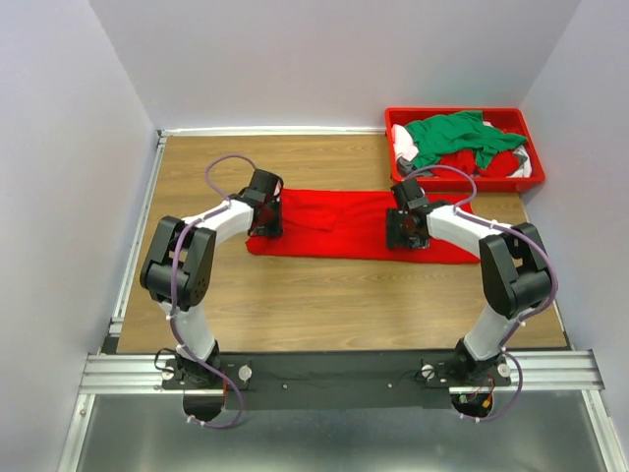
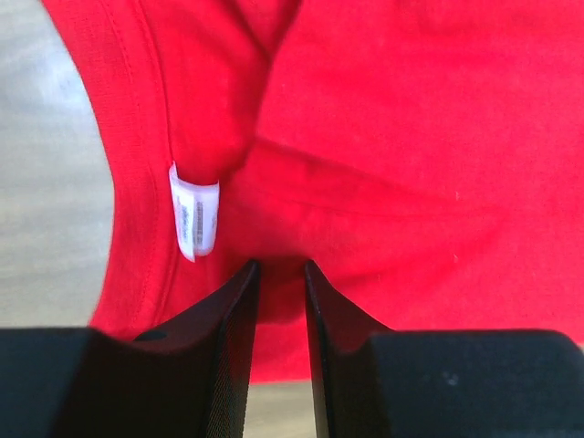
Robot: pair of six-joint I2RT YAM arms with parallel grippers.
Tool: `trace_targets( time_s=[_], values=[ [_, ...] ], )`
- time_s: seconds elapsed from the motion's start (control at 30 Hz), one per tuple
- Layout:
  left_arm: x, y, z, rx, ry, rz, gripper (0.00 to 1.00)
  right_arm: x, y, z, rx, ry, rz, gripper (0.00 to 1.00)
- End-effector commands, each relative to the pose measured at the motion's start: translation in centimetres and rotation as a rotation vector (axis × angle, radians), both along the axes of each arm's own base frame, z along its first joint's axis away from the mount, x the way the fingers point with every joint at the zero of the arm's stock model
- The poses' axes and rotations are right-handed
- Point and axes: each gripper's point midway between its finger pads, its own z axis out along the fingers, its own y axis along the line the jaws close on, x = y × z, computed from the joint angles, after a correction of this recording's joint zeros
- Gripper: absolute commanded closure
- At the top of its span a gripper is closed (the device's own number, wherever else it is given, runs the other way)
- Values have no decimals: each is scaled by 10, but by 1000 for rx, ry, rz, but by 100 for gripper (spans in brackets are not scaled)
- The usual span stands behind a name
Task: Fold and stack the t-shirts
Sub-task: Fold the tshirt
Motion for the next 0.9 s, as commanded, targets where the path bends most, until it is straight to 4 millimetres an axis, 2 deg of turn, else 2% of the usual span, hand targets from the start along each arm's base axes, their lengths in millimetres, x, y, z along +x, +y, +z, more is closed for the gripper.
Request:
trace_targets(
  time_s=[0.0,0.03,0.07,0.13,0.2,0.23,0.27,0.3,0.33,0.37,0.4,0.43,0.47,0.5,0.53,0.57,0.6,0.67,0.7,0.77,0.8,0.87],
  values=[
    [0,22,-40,111,86,24,65,-45,4,-29,2,172,50,30],
    [10,24,-36,118,71,32,65,-50,7,-29,2,181,56,30],
    [19,35,-36,141,66,57,65,-61,15,-30,3,198,72,30],
    [25,48,-42,174,102,57,65,-82,28,-26,52,246,99,30],
    [61,59,-28,206,59,76,65,-114,52,-25,116,310,145,30],
    [69,66,-27,229,58,85,65,-126,62,-25,136,330,164,30],
    [76,72,-27,244,59,94,65,-147,83,-24,147,354,200,30],
    [80,75,-36,261,78,93,65,-160,96,-23,168,376,222,30],
    [85,77,-37,272,86,82,65,-167,112,-19,186,375,248,29],
    [103,75,-27,272,47,87,65,-177,126,-22,184,397,270,29],
    [117,72,-26,274,29,81,65,-187,157,-20,192,393,333,27],
    [123,70,-27,273,21,77,65,-201,173,-22,179,395,381,26],
    [129,69,-27,272,14,77,65,-193,183,-21,185,378,384,25],
    [132,69,-35,281,28,72,65,-200,199,-20,201,378,416,24],
    [147,68,-24,277,-9,77,65,-196,218,-21,219,373,435,24],
    [153,67,-23,281,-16,78,65,-193,230,-13,242,350,453,24],
    [163,67,-21,293,-28,80,65,-193,236,-21,226,358,468,24],
    [173,66,-18,297,-44,71,65,-181,261,-12,257,322,504,24],
    [177,65,-24,301,-41,69,65,-176,267,-19,248,321,512,24],
    [191,61,-15,286,-75,70,65,-165,278,-18,242,284,530,24],
    [192,60,-18,286,-66,70,65,-153,290,-9,248,235,557,24],
    [206,57,9,269,-122,84,65,-141,301,11,266,172,577,24]
  ],
)
